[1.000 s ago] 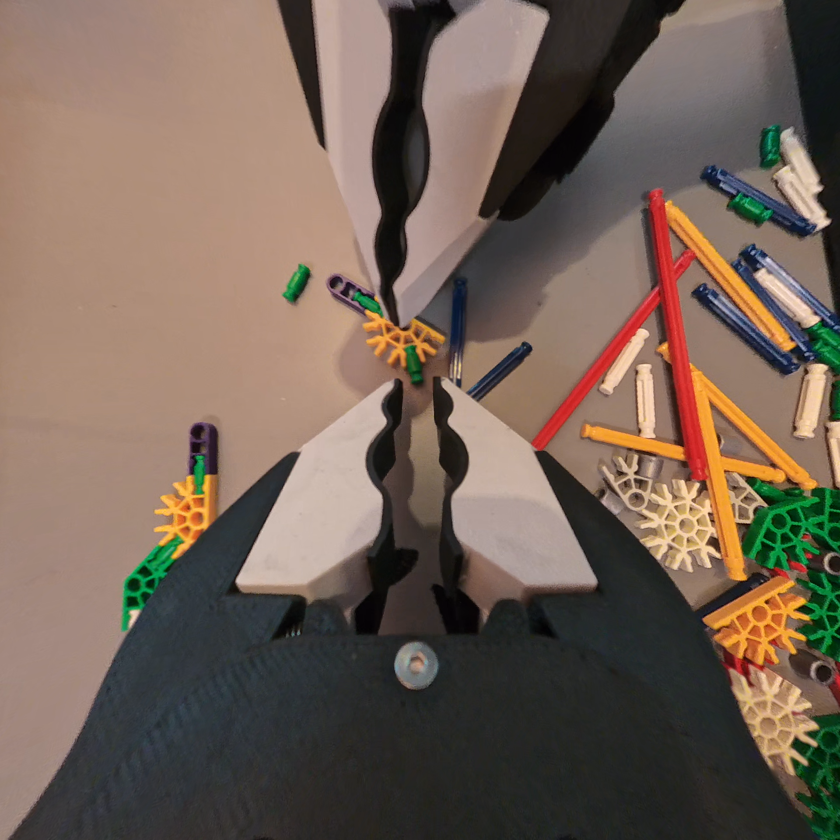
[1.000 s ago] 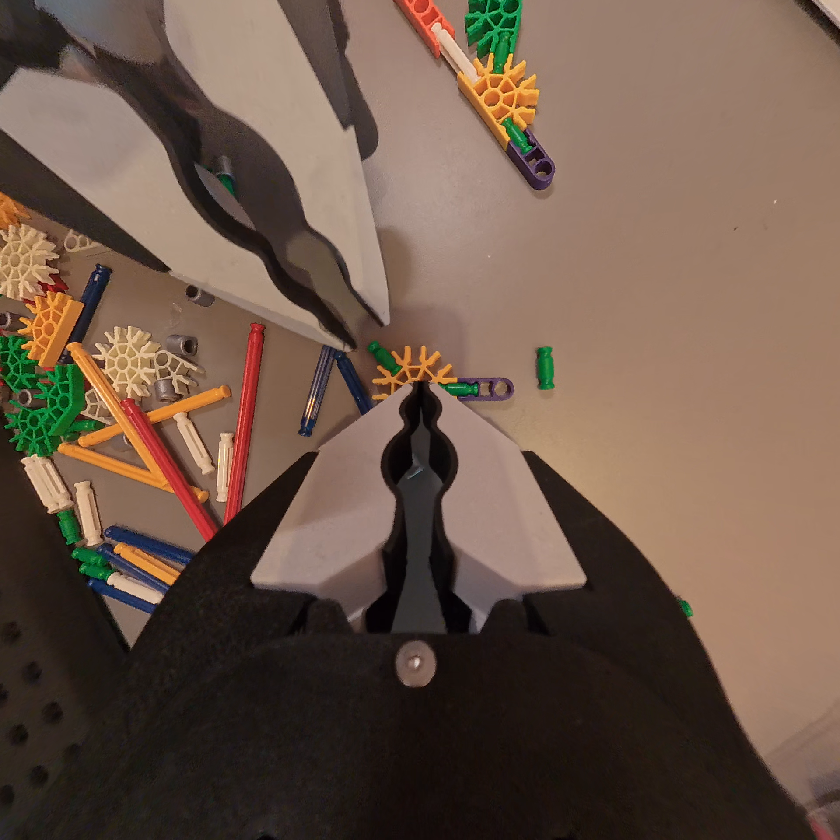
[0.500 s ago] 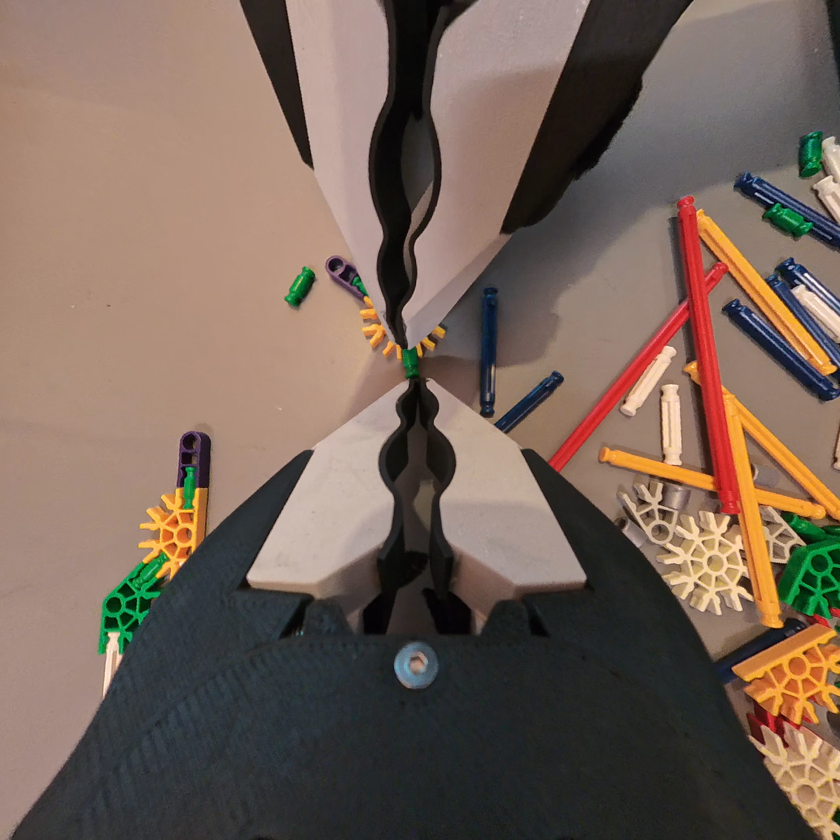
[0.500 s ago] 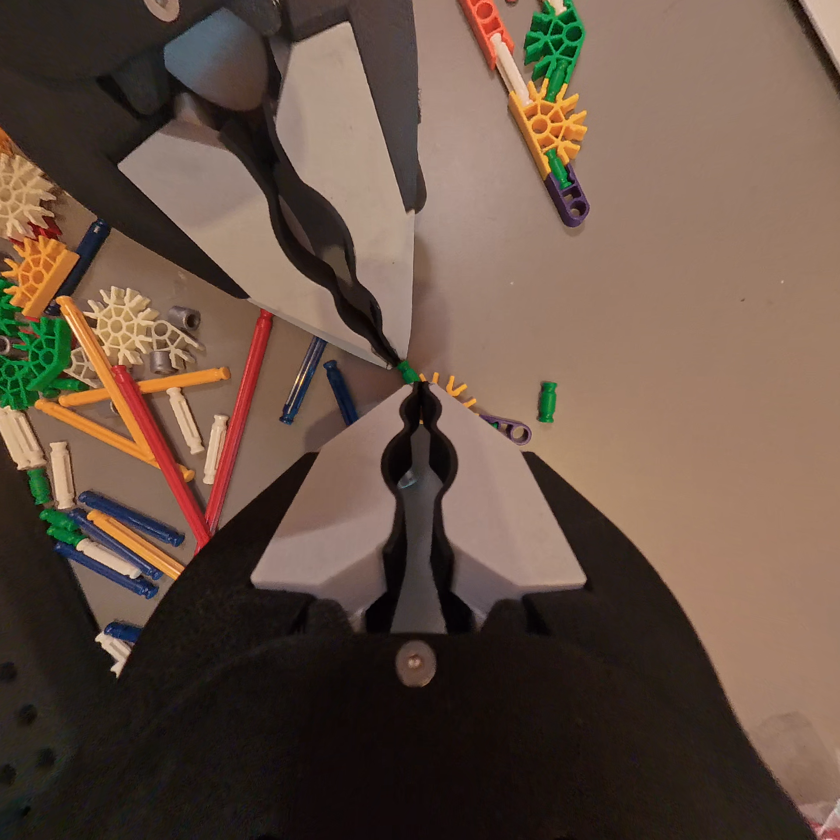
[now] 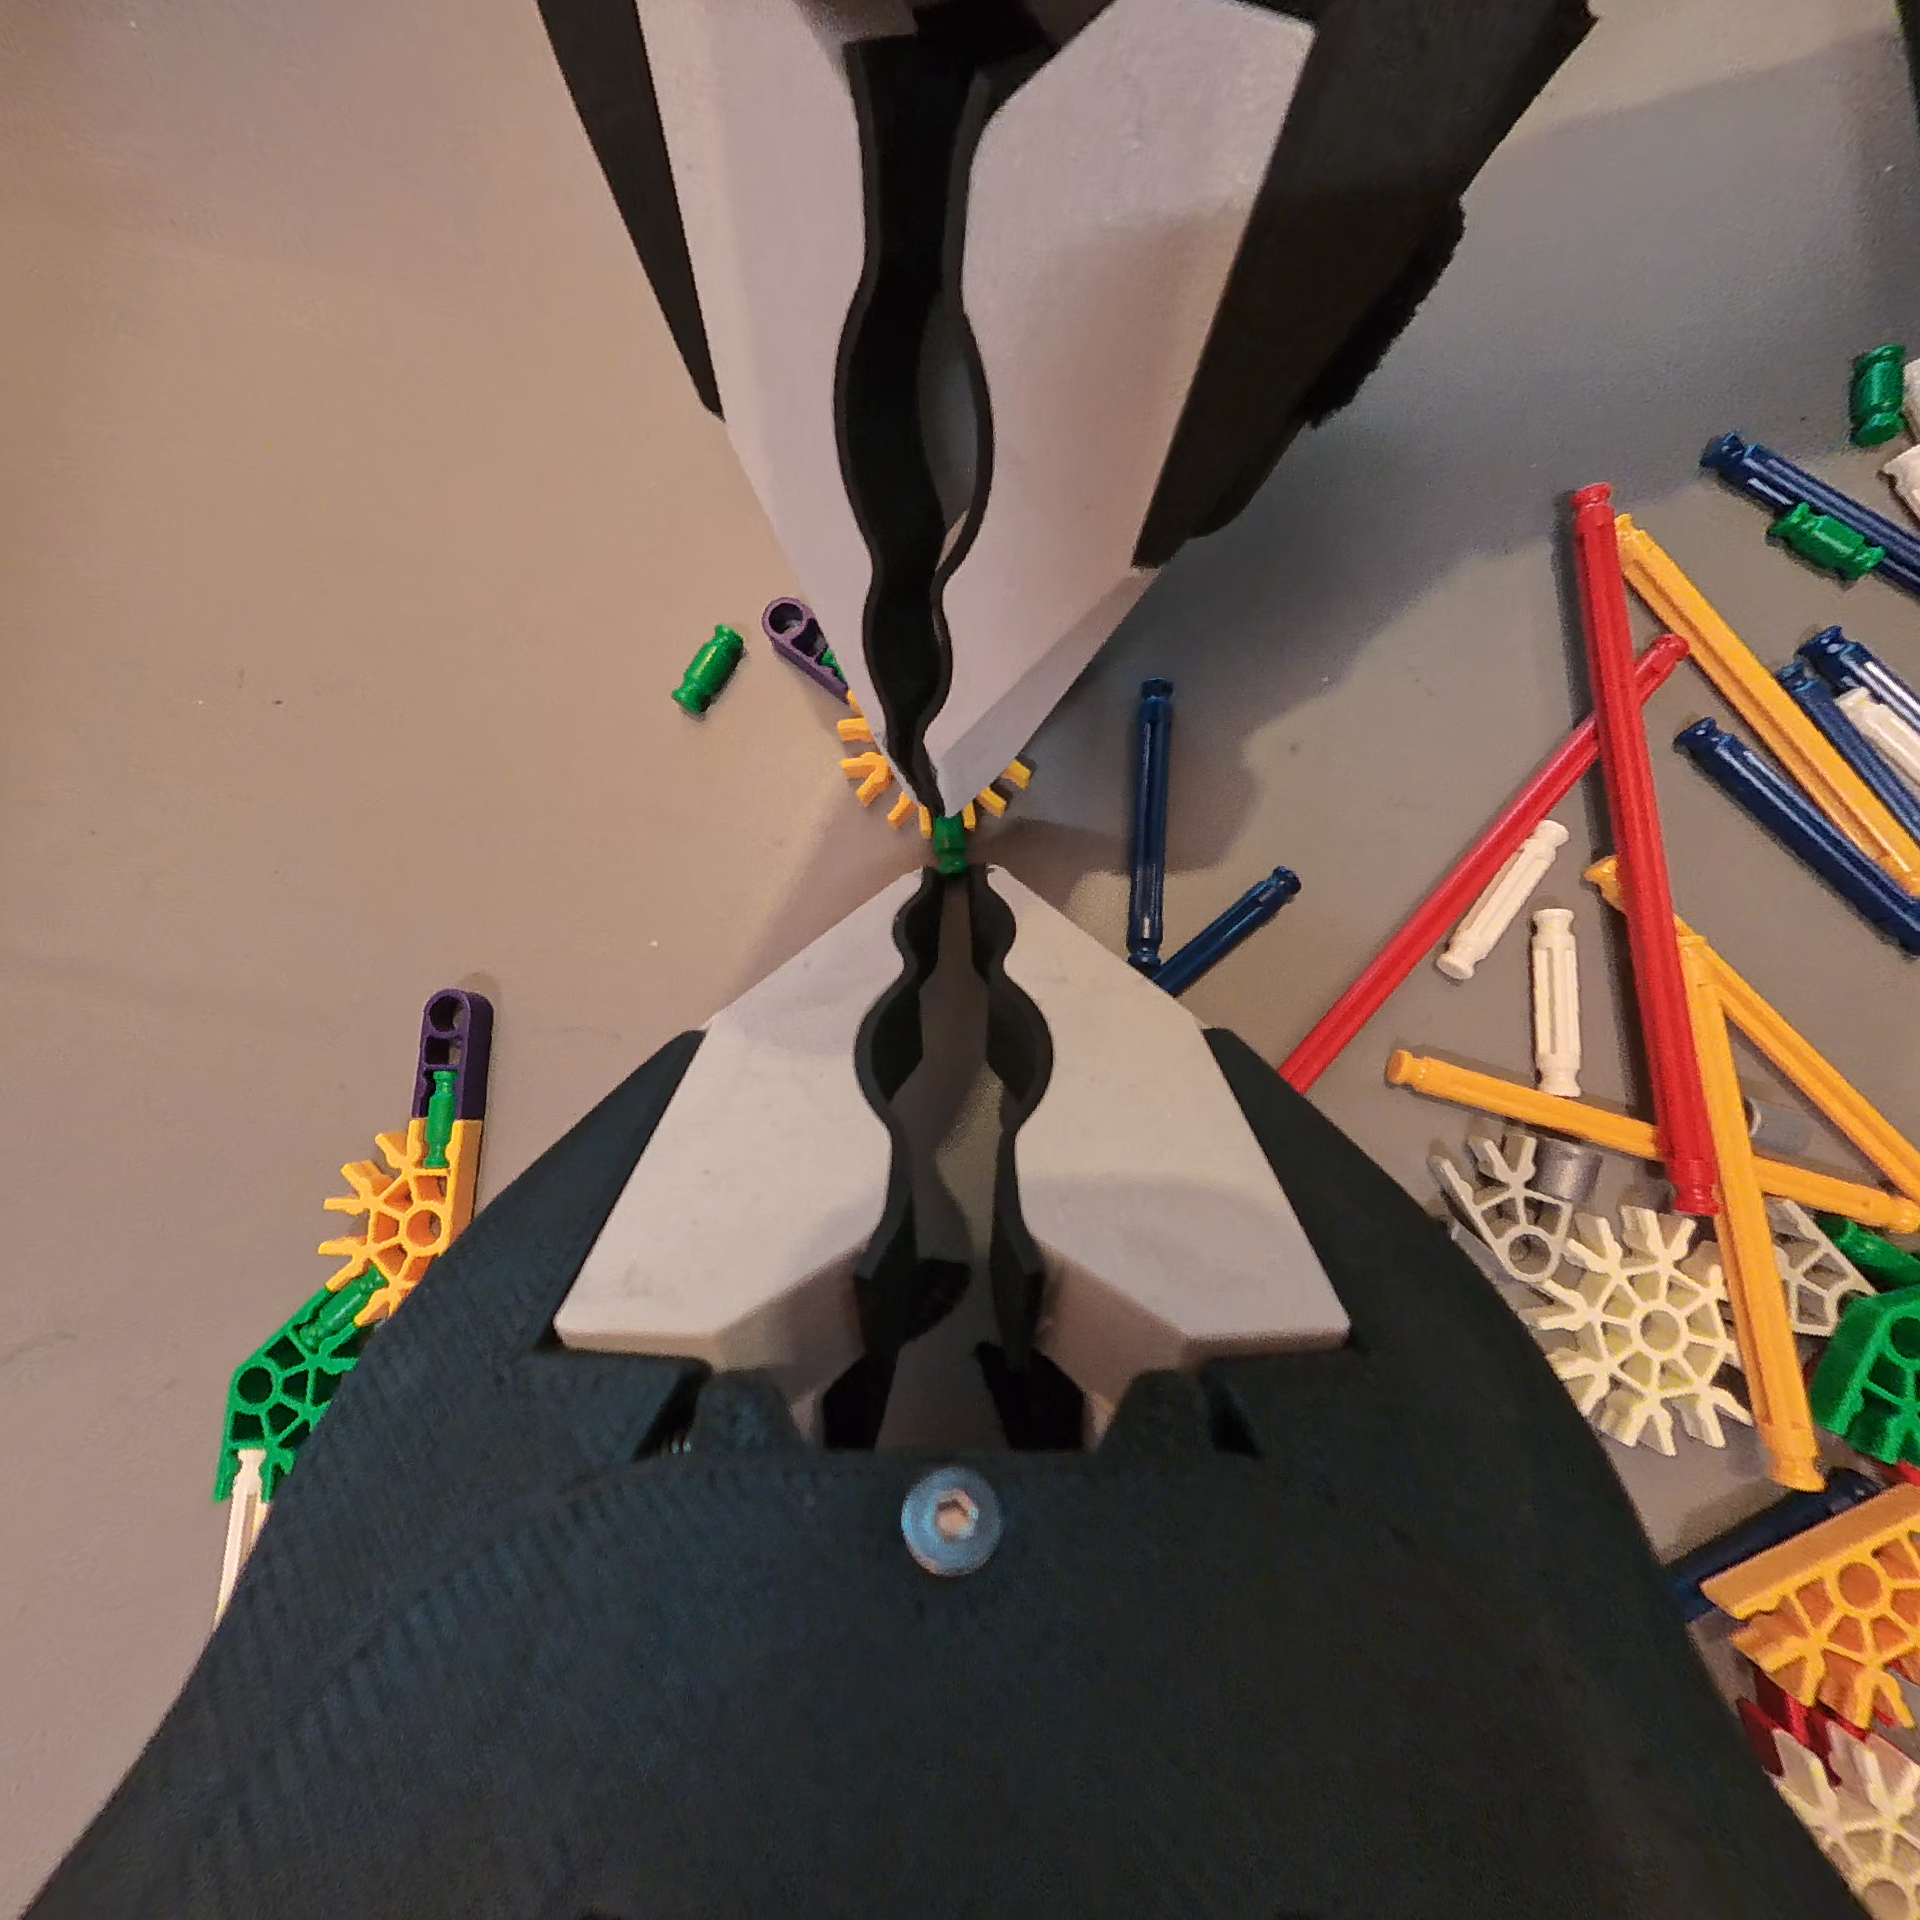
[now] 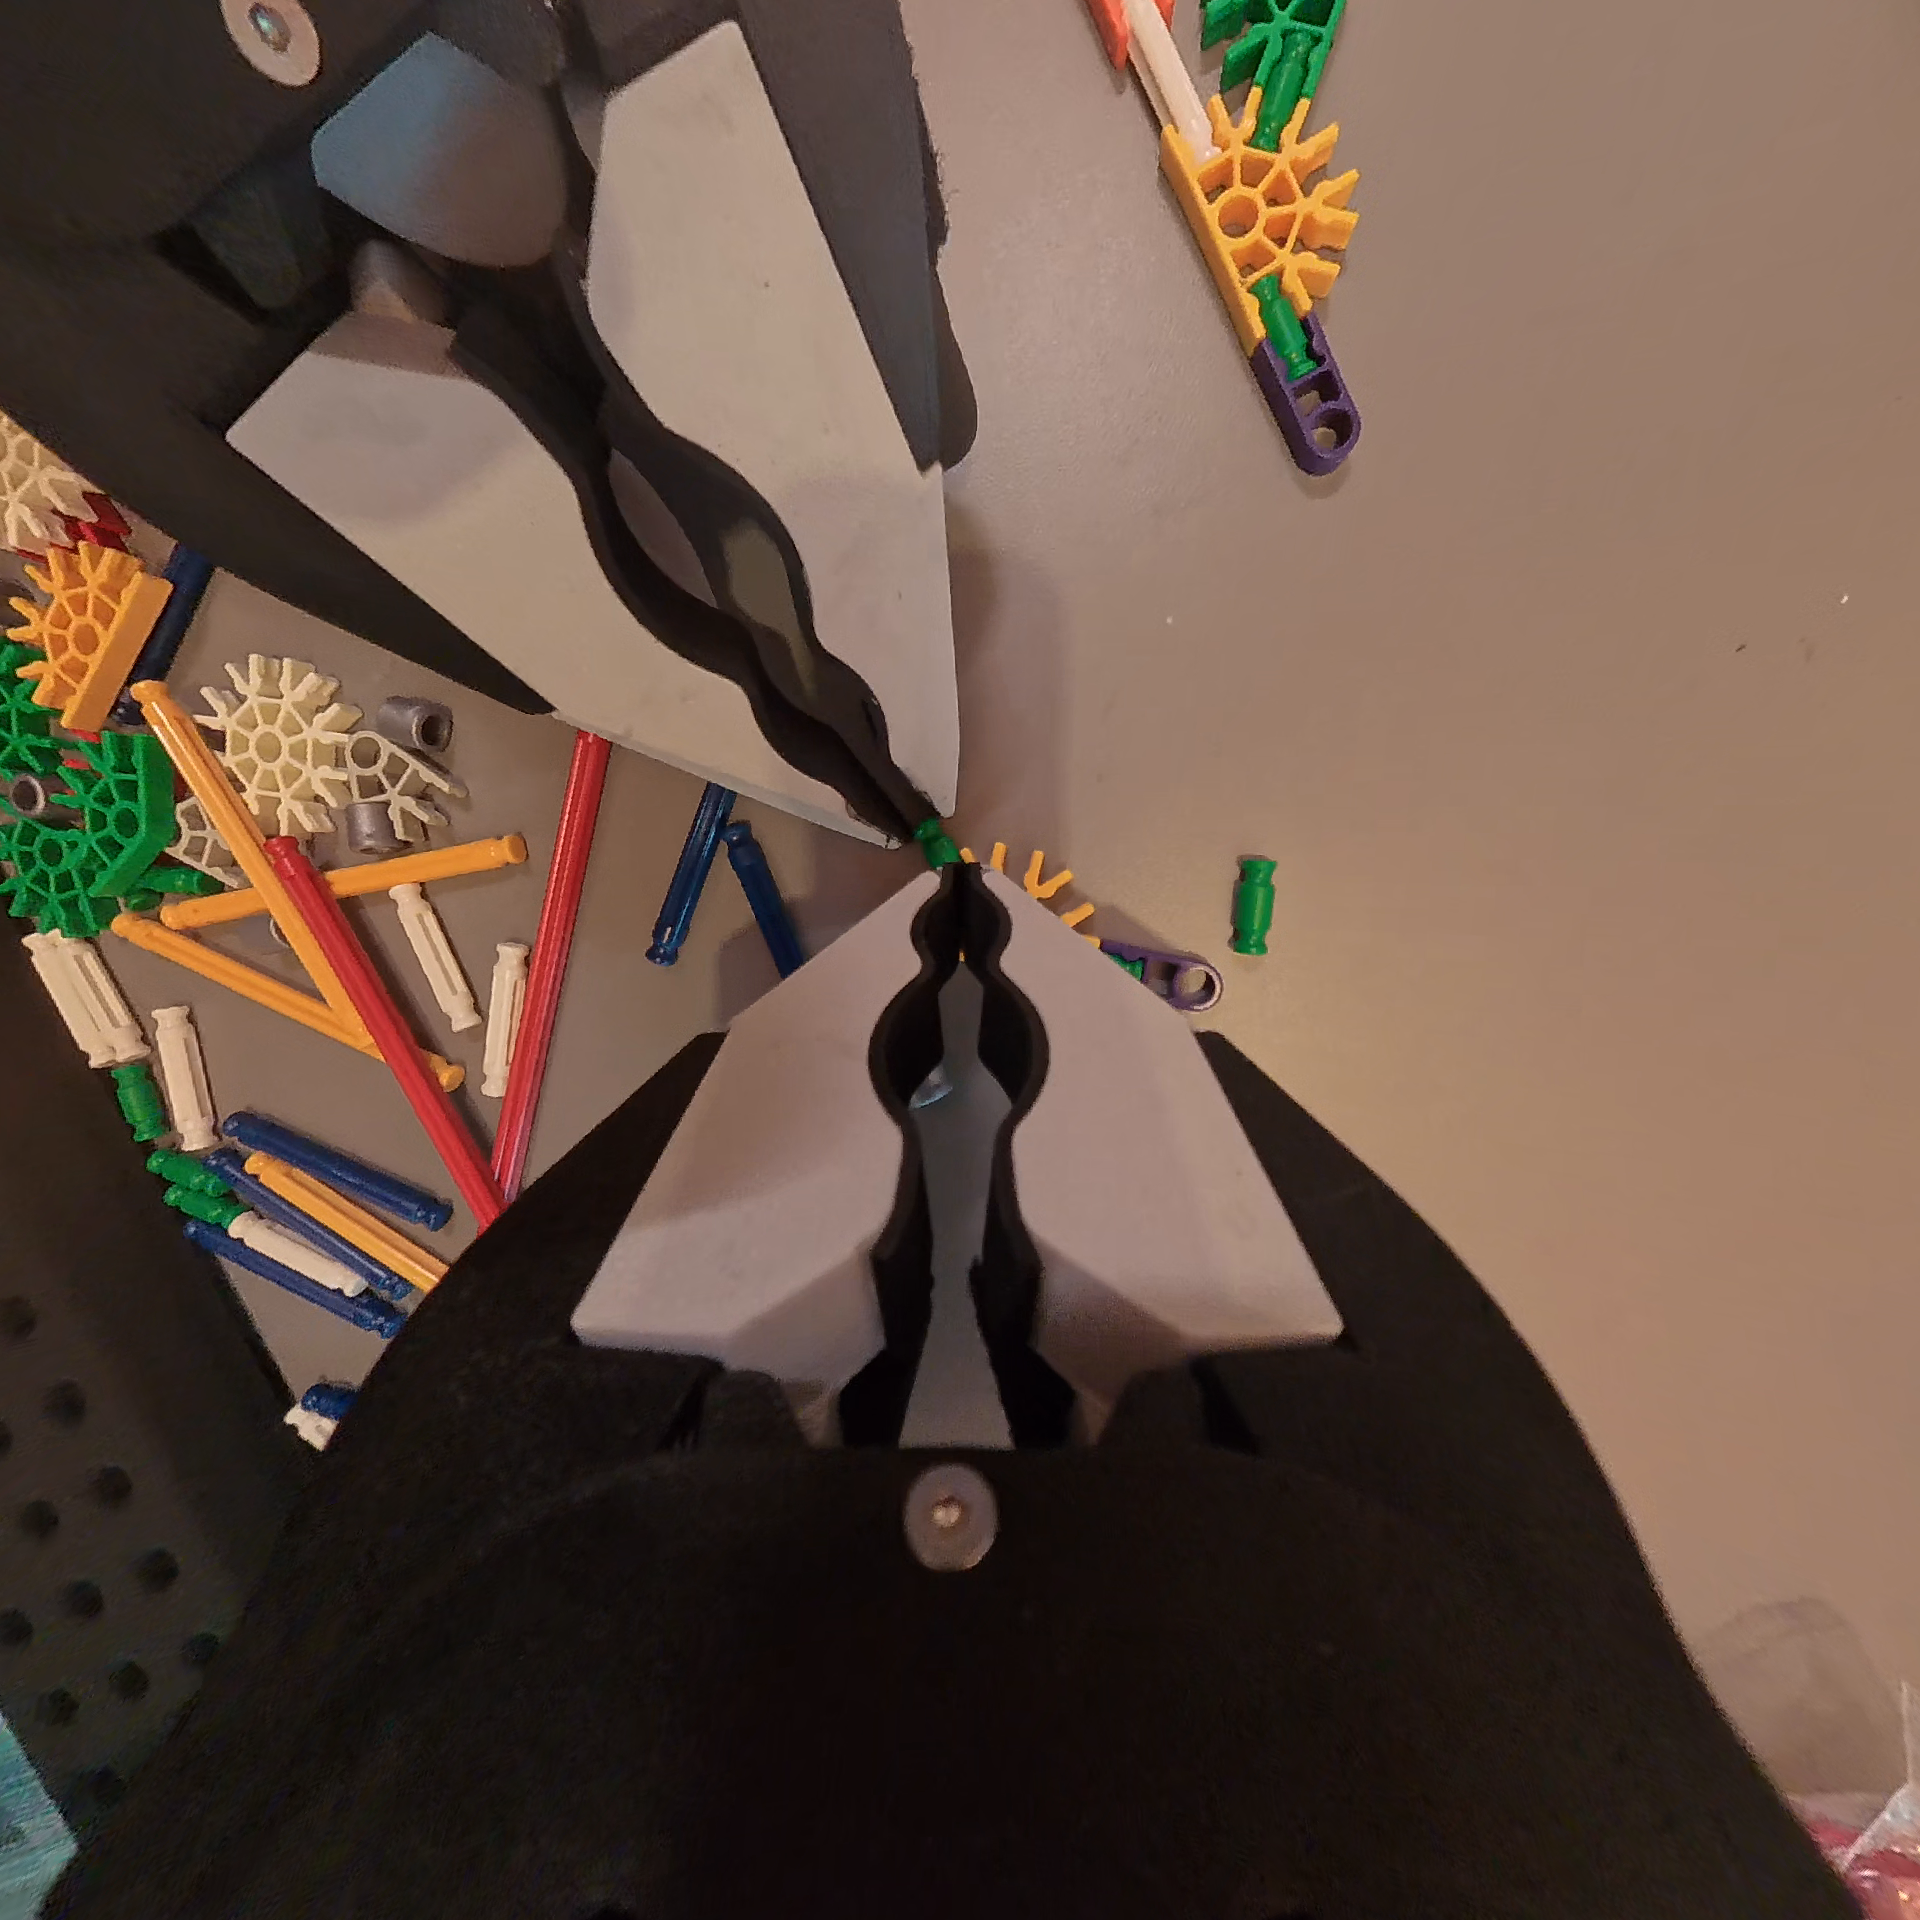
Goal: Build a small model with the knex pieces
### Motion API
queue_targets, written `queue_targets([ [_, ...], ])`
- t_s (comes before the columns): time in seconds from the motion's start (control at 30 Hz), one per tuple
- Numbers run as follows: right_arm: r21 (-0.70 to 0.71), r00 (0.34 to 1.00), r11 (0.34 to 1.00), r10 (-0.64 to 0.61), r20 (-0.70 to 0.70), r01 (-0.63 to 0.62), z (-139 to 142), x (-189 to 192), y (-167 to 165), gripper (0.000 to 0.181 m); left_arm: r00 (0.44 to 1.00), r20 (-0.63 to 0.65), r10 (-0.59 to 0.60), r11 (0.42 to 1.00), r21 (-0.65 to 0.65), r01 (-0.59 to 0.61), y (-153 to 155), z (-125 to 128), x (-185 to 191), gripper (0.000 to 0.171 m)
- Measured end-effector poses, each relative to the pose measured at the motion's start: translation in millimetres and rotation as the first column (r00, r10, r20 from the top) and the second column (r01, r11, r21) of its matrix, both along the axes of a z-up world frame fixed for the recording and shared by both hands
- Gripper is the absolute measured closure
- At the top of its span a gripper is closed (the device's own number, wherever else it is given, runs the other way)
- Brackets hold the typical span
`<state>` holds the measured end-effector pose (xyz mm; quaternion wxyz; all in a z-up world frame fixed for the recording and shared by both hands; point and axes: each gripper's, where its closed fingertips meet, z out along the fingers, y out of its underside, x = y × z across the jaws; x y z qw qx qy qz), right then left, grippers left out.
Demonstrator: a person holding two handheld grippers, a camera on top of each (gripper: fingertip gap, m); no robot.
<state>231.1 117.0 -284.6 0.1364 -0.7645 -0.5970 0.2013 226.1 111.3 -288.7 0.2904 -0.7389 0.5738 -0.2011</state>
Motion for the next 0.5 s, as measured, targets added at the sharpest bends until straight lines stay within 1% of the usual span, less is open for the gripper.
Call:
queue_targets([
  [0.13,-0.026,1.0,1.0,-0.012,0.007,0.012,0,-1,0,0.181,1.0,-0.012,0.01,1.0,0.004,-0.01,1,0,-2,0.166],
  [0.2,-0.063,0.999,0.997,-0.049,-0.005,0.049,2,-1,0,0.181,0.999,-0.009,0.036,0.999,0.015,-0.036,4,4,-7,0.164],
  [0.3,-0.052,0.992,0.995,-0.095,-0.082,0.091,20,3,4,0.176,0.996,0.011,0.085,0.996,0.011,-0.086,3,16,-23,0.161],
  [0.37,-0.023,0.991,0.997,-0.074,-0.115,0.072,25,8,4,0.175,0.994,0.003,0.108,0.994,-0.006,-0.108,-4,19,-39,0.158],
  [0.5,0.073,0.998,0.997,0.037,-0.046,-0.034,6,14,-1,0.159,0.984,-0.021,0.176,0.984,-0.016,-0.176,-18,23,-71,0.155],
])
